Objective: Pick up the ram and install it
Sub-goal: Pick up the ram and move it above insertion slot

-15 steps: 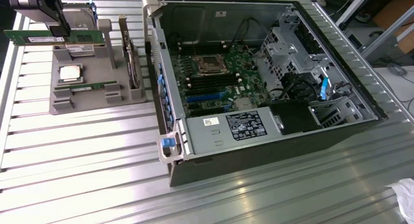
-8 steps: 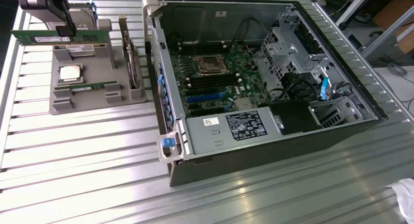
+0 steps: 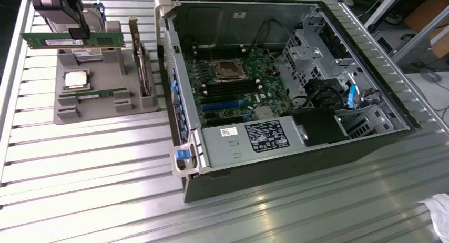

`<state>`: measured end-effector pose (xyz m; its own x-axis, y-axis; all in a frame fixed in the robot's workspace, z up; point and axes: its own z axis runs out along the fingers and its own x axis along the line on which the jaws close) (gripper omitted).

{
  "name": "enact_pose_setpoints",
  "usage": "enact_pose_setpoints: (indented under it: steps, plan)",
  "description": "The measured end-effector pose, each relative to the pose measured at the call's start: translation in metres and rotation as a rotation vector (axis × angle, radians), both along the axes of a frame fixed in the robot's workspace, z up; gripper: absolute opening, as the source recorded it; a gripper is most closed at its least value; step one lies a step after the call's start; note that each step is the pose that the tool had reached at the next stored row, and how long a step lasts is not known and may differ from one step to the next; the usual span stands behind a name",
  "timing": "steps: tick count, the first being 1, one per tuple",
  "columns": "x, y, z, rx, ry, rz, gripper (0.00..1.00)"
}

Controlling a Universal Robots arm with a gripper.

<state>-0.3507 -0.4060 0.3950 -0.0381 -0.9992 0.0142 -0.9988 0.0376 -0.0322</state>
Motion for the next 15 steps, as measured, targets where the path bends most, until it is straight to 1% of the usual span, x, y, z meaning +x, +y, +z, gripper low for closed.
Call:
enact_pose_setpoints:
  steps: [15]
  plan:
    - [0.020, 0.0000, 0.0000, 0.0000, 0.0000, 0.000, 0.12]
